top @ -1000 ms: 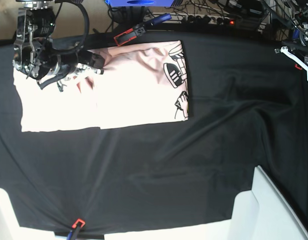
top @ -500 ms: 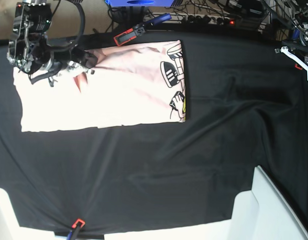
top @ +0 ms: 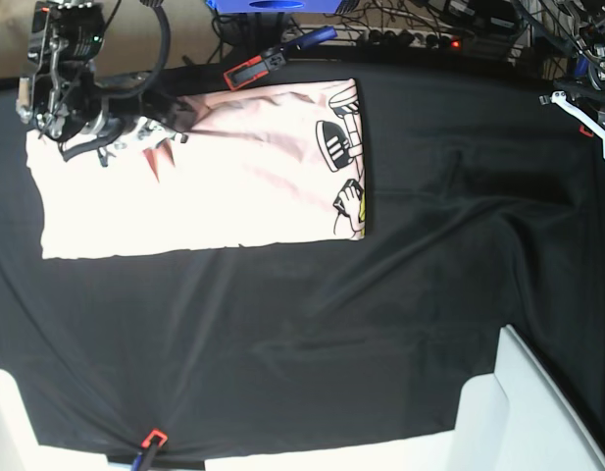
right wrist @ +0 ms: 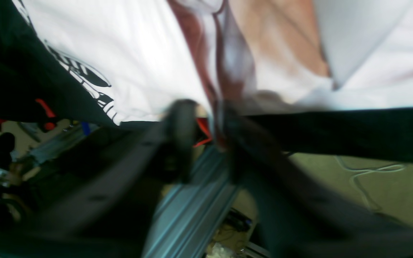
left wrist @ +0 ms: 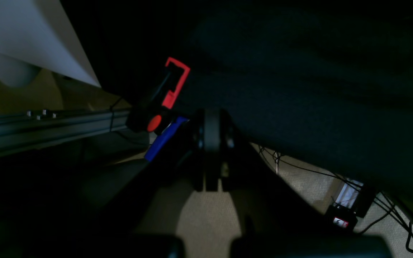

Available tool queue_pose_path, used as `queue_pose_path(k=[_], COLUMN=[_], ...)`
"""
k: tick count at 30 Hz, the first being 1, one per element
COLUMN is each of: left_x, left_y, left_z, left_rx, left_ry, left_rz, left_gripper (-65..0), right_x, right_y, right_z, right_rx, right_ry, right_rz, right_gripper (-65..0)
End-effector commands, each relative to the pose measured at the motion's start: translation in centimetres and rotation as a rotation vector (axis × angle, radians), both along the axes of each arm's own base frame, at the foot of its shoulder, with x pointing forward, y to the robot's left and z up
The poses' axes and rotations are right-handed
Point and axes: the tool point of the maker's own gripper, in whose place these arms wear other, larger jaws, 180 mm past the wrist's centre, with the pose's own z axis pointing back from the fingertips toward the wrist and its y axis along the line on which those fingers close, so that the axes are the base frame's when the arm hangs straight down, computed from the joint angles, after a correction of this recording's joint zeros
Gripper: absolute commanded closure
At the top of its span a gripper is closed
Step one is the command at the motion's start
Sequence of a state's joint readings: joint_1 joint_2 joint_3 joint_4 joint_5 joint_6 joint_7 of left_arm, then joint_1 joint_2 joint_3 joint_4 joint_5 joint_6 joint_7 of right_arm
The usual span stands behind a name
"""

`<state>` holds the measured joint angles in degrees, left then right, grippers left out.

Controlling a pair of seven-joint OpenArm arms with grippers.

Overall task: Fold the T-shirt properly
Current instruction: 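Pull the shirt end with the right gripper, sliding the shirt toward it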

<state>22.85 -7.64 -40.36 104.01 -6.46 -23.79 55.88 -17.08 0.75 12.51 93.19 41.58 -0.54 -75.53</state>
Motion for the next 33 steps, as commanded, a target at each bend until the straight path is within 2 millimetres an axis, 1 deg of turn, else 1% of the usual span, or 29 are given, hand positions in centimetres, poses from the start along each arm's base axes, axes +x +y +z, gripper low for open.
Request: queue_pose_path(k=[1,3,4,5,6,7,10,12,13,15,17,19,21,23,26,27,29,31,33], left_x=[0.6,0.6,0.6,0.6,0.6,0.6,0.6,0.8,0.8,0.8,0.7,0.8,0.7,0.8,0.8,0.8,0.8,0.8,0.7], left_y=[0.7,0.7,0.7,0.7,0.7,0.7,0.7,0.9,1.0,1.0,1.1,0.9,0.7,0.7,0.6,0.6,0.7,0.7,0.7], left_z=[1.2,1.2,1.2,1.2,1.2,1.2,1.2,1.5,1.6,1.6,1.6,1.5,1.3,1.3,1.3,1.3,1.3,1.2,1.2], left_rx=[0.034,0.034,0.034,0.034,0.034,0.034,0.034,0.043,0.046,0.046,0.047,0.043,0.037,0.036,0.035,0.035,0.035,0.034,0.034], left_ry=[-0.029,-0.029,-0.029,-0.029,-0.029,-0.03,-0.03,-0.03,-0.03,-0.03,-0.029,-0.028,-0.027,-0.028,-0.029,-0.029,-0.03,-0.03,-0.031], left_rz=[-0.002,-0.002,-0.002,-0.002,-0.002,-0.002,-0.002,-0.008,-0.011,-0.01,-0.008,-0.011,-0.013,-0.012,-0.012,-0.012,-0.011,-0.011,-0.009], left_gripper=[0.0,0.0,0.0,0.0,0.0,0.0,0.0,0.0,0.0,0.0,0.0,0.0,0.0,0.0,0.0,0.0,0.0,0.0,0.0], right_x=[0.4,0.2,0.4,0.8,1.0,1.6,3.8,5.1,6.2,7.0,7.6,7.8,8.2,8.4,9.1,9.1,8.9,9.1,8.9], right_y=[0.2,0.8,0.9,1.0,1.0,0.9,-0.1,-2.8,-4.3,-7.7,-11.0,-14.1,-15.9,-17.4,-20.5,-21.7,-23.3,-23.9,-24.6], right_z=[0.9,1.6,2.1,2.8,3.5,4.4,6.7,7.4,7.7,7.3,6.8,6.0,5.2,3.9,2.4,2.0,1.7,1.4,0.7], right_rx=[0.011,0.019,0.018,0.013,0.007,-0.004,-0.053,-0.117,-0.152,-0.207,-0.251,-0.295,-0.314,-0.319,-0.346,-0.361,-0.385,-0.391,-0.39], right_ry=[-0.029,-0.048,-0.067,-0.099,-0.124,-0.162,-0.292,-0.343,-0.367,-0.357,-0.337,-0.326,-0.33,-0.322,-0.331,-0.333,-0.335,-0.337,-0.325], right_rz=[0.002,-0.002,-0.007,-0.005,-0.004,-0.006,-0.03,-0.058,-0.066,-0.104,-0.153,-0.153,-0.083,-0.009,-0.024,-0.044,-0.056,-0.02,0.009], right_gripper=[-22.5,-35.3,-41.2,-46.0,-48.3,-48.5,-44.7,-44.1,-45.1,-49.0,-55.6,-60.6,-61.5,-61.7,-61.7,-61.8,-62.0,-62.0,-62.0])
